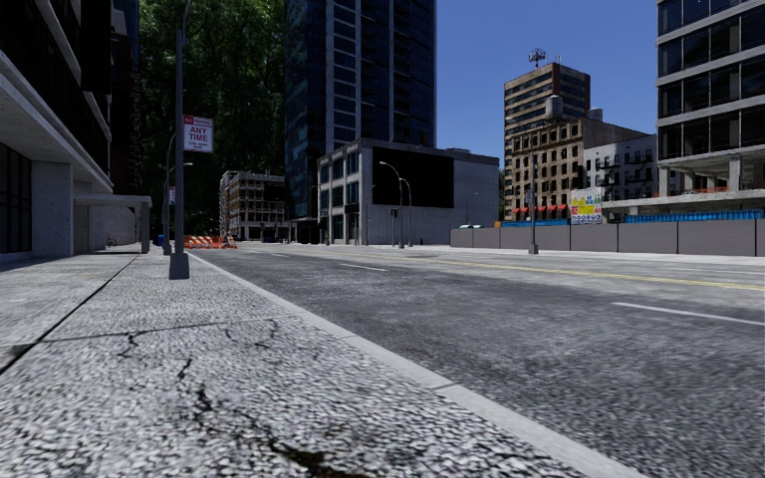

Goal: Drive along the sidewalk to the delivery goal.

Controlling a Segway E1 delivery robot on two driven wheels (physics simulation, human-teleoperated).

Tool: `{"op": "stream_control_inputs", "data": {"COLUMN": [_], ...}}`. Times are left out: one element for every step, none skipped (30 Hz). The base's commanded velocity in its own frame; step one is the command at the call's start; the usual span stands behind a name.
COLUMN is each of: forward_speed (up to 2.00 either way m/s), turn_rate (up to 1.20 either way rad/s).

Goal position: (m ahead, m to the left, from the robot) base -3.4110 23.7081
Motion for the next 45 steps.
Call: {"op": "stream_control_inputs", "data": {"forward_speed": [0.00, 0.00, 0.00, 0.00, 0.00, 0.00, 0.00, 0.00, 0.00, 0.00, 0.00, 0.00, 0.00, 0.00, 0.00, 0.00, 0.00, 0.00, 0.00, 0.00, 0.00, 0.00, 0.00, 0.00, 0.00, 0.00, 0.00, 0.00, 0.00, 0.00, 0.00, 0.21, 0.49, 0.49, 0.73, 0.87, 0.95, 0.95, 1.00, 1.01, 1.01, 1.01, 1.01, 1.01, 1.01], "turn_rate": [0.00, 0.00, 0.00, 0.00, 0.00, 0.00, 0.00, 0.00, 0.00, 0.00, 0.00, 0.00, 0.00, 0.00, 0.00, 0.00, 0.00, 0.00, 0.00, 0.00, 0.00, 0.00, 0.00, 0.00, 0.00, 0.00, 0.00, 0.00, 0.00, 0.00, 0.00, 0.24, 0.43, 0.43, 0.56, 0.73, 0.80, 0.80, 0.82, 0.83, 0.83, 0.83, 0.83, 0.83, 0.83]}}
